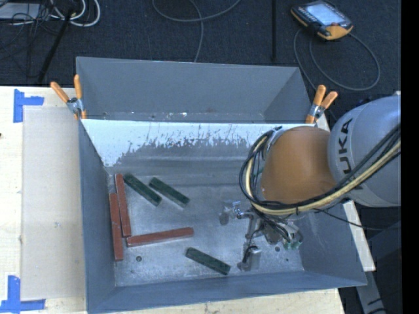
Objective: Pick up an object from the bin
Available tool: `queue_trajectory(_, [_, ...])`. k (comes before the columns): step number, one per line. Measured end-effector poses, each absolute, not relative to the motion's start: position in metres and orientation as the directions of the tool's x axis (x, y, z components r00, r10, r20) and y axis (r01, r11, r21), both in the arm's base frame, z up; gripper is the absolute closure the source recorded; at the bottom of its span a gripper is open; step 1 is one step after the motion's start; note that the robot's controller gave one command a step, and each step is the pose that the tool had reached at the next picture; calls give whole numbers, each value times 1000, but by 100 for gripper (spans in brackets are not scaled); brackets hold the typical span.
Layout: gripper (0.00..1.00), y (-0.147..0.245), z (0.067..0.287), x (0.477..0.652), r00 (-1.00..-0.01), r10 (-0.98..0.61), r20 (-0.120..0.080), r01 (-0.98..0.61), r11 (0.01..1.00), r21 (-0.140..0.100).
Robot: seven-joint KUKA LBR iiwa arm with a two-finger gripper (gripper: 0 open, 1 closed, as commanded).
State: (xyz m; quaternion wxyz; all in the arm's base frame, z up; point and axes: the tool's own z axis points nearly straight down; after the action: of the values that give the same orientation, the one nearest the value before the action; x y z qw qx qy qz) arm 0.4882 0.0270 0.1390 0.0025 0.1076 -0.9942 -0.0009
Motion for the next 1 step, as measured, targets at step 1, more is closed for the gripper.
queue_trajectory(1, [0,75,71,478,-983,-185,-16,-185,983,-1])
